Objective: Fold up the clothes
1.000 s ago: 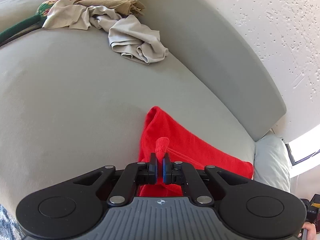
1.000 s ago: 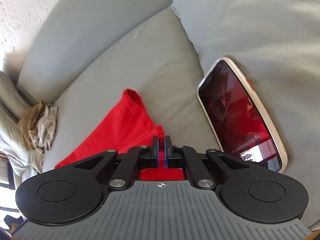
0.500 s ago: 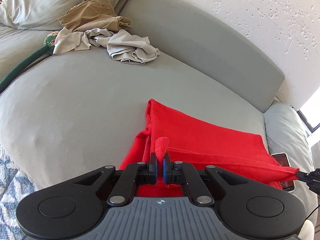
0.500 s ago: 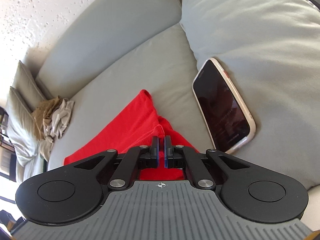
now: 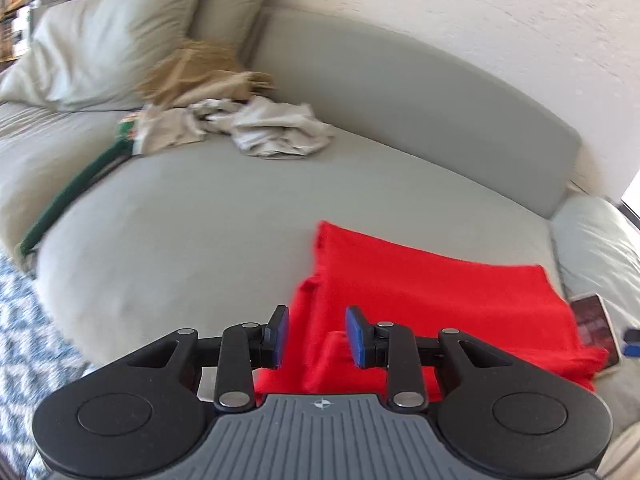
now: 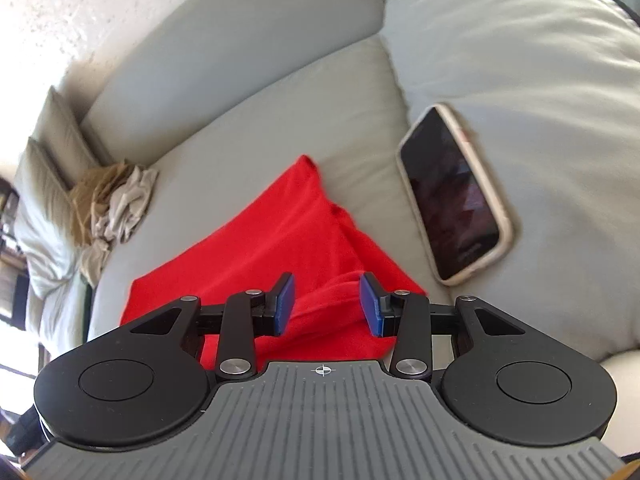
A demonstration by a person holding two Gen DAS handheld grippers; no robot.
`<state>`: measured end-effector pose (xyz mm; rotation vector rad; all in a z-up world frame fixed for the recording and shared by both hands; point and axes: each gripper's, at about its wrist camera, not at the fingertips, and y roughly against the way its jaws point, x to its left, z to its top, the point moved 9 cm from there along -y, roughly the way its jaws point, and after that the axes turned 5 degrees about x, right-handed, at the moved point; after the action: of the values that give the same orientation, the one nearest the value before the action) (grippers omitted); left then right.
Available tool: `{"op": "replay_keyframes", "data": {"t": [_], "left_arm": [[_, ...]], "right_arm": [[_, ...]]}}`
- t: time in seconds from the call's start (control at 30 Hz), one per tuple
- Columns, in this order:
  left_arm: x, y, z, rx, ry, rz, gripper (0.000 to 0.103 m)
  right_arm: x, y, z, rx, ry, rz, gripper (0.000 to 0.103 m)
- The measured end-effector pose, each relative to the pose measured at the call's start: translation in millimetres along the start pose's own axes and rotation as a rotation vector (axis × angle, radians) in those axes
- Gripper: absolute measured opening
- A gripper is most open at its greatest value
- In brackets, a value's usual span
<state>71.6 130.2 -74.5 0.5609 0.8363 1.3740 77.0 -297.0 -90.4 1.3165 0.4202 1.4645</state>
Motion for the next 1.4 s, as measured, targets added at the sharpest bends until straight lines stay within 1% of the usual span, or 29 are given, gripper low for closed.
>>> {"op": "replay_keyframes", "data": {"t": [0.03, 0.07, 0.1, 0.13, 0.23, 0.27, 0.33, 0.37, 0.43, 0.5, 0.53, 0.6, 0.63, 0.7, 0.73, 0.8, 0.83, 0.87, 0.9, 0.97, 1.03, 1.07, 1.13, 1.17, 1.2, 1.23, 1.27, 1.33, 1.4], "left_arm": [[-17, -14, 3, 0.020, -0.045, -0.015, 0.029], [-33, -30, 5, 0.040, -0.079, -0.022, 0.028], [-47, -45, 7, 0.061, -0.102, -0.027, 0.028], [-57, -59, 8, 0.084, -0.121, -0.030, 0.029], [-70, -91, 5, 0.156, -0.181, -0.033, 0.030], [-69, -98, 1, 0.190, -0.203, -0.031, 0.026], [-68, -99, -14, 0.284, -0.274, -0.084, 0.017], [-64, -91, -19, 0.309, -0.319, -0.120, 0.017], [-55, -59, -31, 0.351, -0.359, -0.225, 0.010], [-40, -19, -42, 0.331, -0.396, -0.292, 0.011], [-32, -4, -45, 0.309, -0.400, -0.300, 0.011], [-17, 25, -50, 0.259, -0.398, -0.301, 0.011], [-12, 33, -49, 0.229, -0.376, -0.300, 0.012], [-9, 26, -35, 0.164, -0.297, -0.256, 0.022], [-8, 21, -28, 0.132, -0.256, -0.230, 0.027], [-19, -4, -11, 0.096, -0.198, -0.178, 0.027], [-28, -19, -5, 0.095, -0.173, -0.178, 0.027], [-39, -35, -1, 0.111, -0.168, -0.189, 0.027], [-49, -50, 1, 0.134, -0.171, -0.203, 0.027], [-66, -77, -5, 0.207, -0.191, -0.210, 0.027], [-74, -92, -17, 0.269, -0.227, -0.203, 0.026], [-78, -98, -23, 0.299, -0.247, -0.199, 0.024], [-83, -86, -40, 0.344, -0.311, -0.266, 0.020], [-84, -75, -51, 0.386, -0.342, -0.313, 0.019], [-82, -60, -64, 0.425, -0.378, -0.349, 0.020], [-77, -44, -75, 0.436, -0.420, -0.361, 0.020], [-70, -27, -84, 0.426, -0.458, -0.360, 0.019], [-53, 4, -94, 0.391, -0.460, -0.370, 0.019], [-38, 21, -91, 0.342, -0.378, -0.374, 0.019]], "right_arm": [[9, -13, 3, 0.042, 0.037, 0.007, 0.042], [18, -29, 6, 0.077, 0.067, -0.002, 0.038], [22, -43, 9, 0.098, 0.079, -0.024, 0.029], [27, -57, 11, 0.119, 0.091, -0.046, 0.025], [29, -90, 18, 0.171, 0.124, -0.144, 0.024], [27, -99, 20, 0.186, 0.135, -0.182, 0.025], [20, -102, 13, 0.255, 0.139, -0.202, 0.027], [17, -104, 9, 0.290, 0.141, -0.212, 0.027], [17, -89, -9, 0.376, 0.159, -0.158, 0.029], [16, -57, -29, 0.405, 0.177, -0.093, 0.033], [16, -41, -39, 0.419, 0.185, -0.061, 0.035], [12, -8, -49, 0.369, 0.210, -0.058, 0.046], [11, 4, -51, 0.342, 0.211, -0.057, 0.048], [12, 15, -45, 0.283, 0.206, -0.048, 0.048], [16, 10, -39, 0.260, 0.204, -0.039, 0.047], [27, -9, -24, 0.232, 0.180, -0.004, 0.043], [34, -25, -18, 0.234, 0.153, 0.022, 0.040], [41, -41, -13, 0.236, 0.127, 0.047, 0.035], [49, -58, -12, 0.245, 0.118, 0.052, 0.035], [60, -88, -13, 0.266, 0.128, 0.017, 0.035], [67, -113, -17, 0.291, 0.142, -0.027, 0.035], [68, -122, -19, 0.305, 0.151, -0.053, 0.035], [70, -122, -33, 0.360, 0.155, -0.046, 0.035], [71, -122, -40, 0.387, 0.157, -0.041, 0.035], [70, -108, -48, 0.409, 0.168, -0.016, 0.036], [70, -94, -57, 0.431, 0.180, 0.009, 0.036], [69, -79, -65, 0.452, 0.191, 0.035, 0.036], [68, -50, -82, 0.495, 0.214, 0.087, 0.035], [66, -20, -99, 0.538, 0.237, 0.139, 0.036]]}}
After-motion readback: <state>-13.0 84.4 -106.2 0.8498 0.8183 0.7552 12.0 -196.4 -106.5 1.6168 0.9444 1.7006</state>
